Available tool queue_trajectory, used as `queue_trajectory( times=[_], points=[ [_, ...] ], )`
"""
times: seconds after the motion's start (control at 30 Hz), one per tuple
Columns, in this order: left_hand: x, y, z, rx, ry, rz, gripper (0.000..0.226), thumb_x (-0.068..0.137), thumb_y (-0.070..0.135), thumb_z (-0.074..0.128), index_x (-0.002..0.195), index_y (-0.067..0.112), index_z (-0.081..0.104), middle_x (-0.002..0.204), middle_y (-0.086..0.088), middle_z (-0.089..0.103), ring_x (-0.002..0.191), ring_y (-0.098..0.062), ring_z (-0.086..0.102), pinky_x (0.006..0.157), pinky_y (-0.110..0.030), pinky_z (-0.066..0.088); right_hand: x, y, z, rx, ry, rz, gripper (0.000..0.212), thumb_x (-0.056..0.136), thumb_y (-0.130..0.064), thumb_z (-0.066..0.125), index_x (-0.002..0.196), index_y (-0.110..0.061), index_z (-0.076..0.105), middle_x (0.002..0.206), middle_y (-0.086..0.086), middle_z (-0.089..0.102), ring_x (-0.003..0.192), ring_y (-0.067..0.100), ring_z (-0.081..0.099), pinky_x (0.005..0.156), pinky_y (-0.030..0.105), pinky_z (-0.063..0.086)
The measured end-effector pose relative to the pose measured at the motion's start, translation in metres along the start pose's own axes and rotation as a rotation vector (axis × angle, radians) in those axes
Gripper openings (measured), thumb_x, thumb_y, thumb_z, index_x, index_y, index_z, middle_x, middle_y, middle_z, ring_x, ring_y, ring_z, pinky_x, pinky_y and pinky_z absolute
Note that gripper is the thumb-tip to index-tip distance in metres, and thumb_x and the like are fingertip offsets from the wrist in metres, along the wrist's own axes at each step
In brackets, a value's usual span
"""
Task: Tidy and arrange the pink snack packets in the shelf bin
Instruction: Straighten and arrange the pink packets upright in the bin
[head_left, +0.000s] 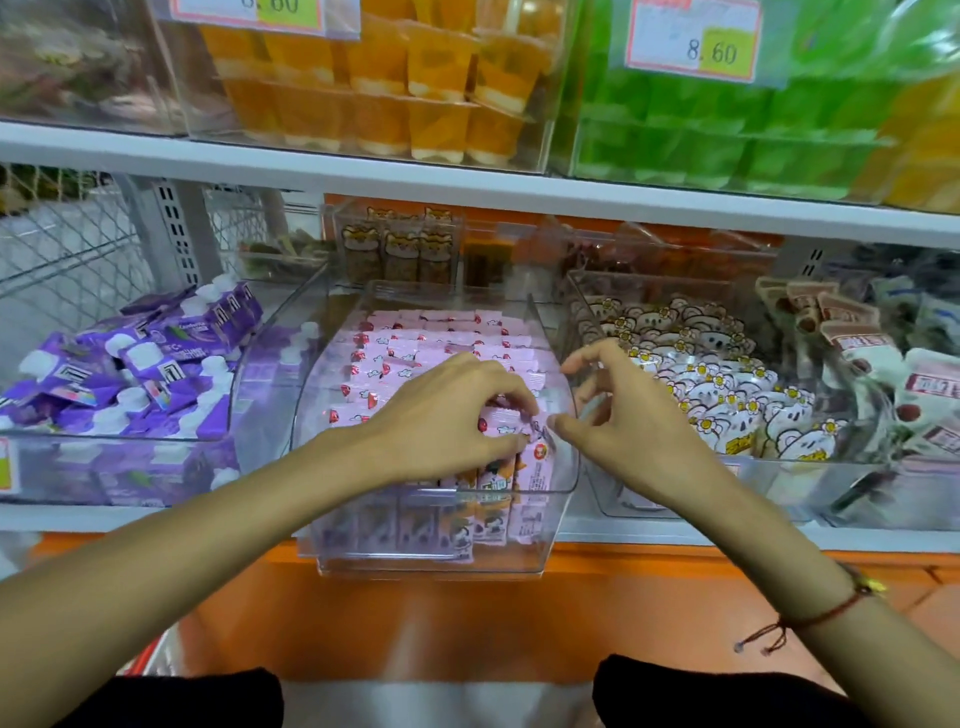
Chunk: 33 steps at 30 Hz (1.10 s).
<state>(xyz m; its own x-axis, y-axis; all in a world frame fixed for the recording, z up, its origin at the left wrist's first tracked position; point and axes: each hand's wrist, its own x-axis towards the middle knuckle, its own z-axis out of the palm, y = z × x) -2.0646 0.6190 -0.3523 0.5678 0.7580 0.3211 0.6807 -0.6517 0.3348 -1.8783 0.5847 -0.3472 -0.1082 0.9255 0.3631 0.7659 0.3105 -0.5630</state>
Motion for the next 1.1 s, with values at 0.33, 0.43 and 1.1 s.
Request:
queue_trajectory(
  times=[0.33,0.43,1.1],
  points=[
    [0.08,-0.051,-0.006,-0.165,0.123,-0.208,0.026,0.095,0.013,0.054,0.119,0.02,0.063,0.123,0.0,0.063,0.107,-0.013,0.058,0.087,-0.027,0.047,0.012,0.008,0.001,0.458,-0.009,0.183,0.011,0.096,-0.017,0.053,0.101,-0.012,0.061,0.065,0.001,0.062,0.052,0.006,0.058,0.055,0.024,0.047],
    [0.113,-0.061,0.001,-0.084,0.004,-0.244,0.033,0.1,0.017,0.046,0.132,0.021,0.053,0.135,-0.001,0.055,0.101,-0.011,0.055,0.074,-0.02,0.047,0.014,0.01,0.003,0.502,-0.004,0.192,0.009,0.094,-0.016,0.055,0.096,-0.011,0.062,0.062,-0.001,0.062,0.051,0.005,0.058,0.053,0.019,0.046],
    [0.146,-0.052,0.01,-0.22,0.518,-0.427,0.013,0.099,0.023,0.047,0.102,0.015,0.056,0.097,-0.004,0.06,0.08,-0.016,0.057,0.068,-0.025,0.048,0.015,0.012,0.002,0.243,0.062,0.108,0.013,0.091,-0.032,0.058,0.101,-0.025,0.061,0.076,-0.011,0.062,0.063,0.003,0.059,0.072,0.038,0.053]
  ],
)
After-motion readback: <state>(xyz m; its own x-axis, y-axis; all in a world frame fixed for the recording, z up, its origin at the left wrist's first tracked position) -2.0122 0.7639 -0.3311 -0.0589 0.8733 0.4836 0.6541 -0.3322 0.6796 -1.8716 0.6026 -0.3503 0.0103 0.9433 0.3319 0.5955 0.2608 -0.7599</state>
